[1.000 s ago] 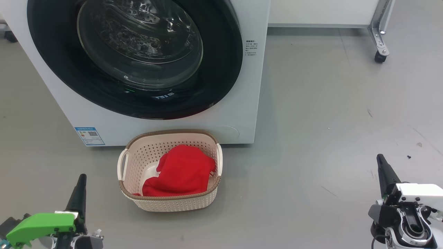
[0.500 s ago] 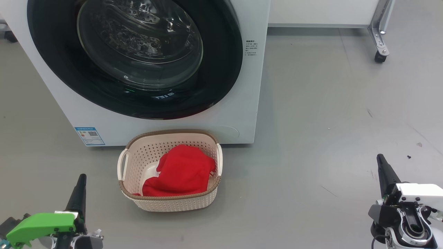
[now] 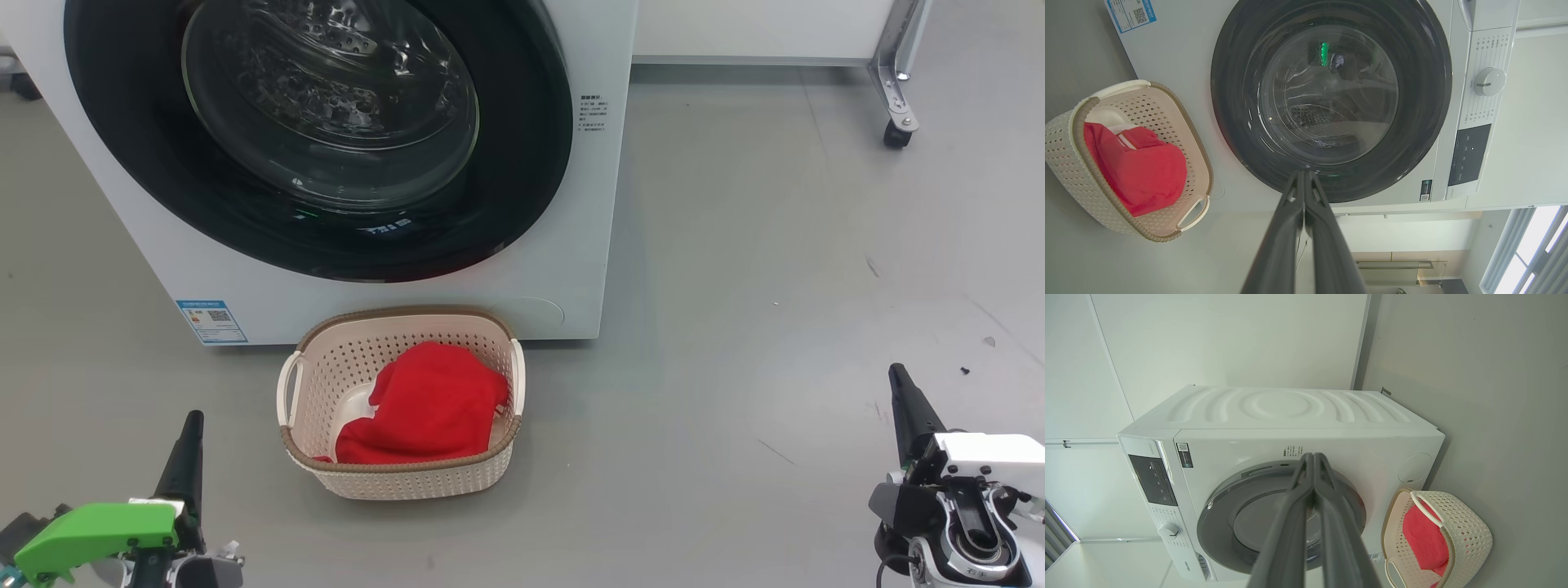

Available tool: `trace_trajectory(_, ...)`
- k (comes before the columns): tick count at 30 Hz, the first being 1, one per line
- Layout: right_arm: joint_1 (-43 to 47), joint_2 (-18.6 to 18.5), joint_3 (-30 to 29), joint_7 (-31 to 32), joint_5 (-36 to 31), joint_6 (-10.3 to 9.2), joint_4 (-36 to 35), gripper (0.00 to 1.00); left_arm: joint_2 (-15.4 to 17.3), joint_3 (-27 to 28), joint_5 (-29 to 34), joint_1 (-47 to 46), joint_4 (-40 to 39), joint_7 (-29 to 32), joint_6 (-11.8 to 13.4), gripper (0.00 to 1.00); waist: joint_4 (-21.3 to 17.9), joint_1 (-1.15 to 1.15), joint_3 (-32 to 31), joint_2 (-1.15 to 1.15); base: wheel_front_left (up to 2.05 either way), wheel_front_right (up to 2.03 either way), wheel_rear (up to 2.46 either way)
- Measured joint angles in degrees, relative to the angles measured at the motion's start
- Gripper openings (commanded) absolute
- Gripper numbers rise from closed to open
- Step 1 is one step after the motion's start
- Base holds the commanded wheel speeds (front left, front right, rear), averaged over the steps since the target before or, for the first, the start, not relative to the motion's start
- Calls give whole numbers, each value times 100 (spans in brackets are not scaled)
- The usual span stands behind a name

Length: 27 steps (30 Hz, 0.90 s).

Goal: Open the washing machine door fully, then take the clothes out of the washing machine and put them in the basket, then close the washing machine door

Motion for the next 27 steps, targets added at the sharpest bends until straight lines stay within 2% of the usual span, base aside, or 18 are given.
trace_trajectory(27,0,0,-2,0,0,0,-2,0,-11,7,0,0,-11,3,1,0,0,1,1,0,0,0,0)
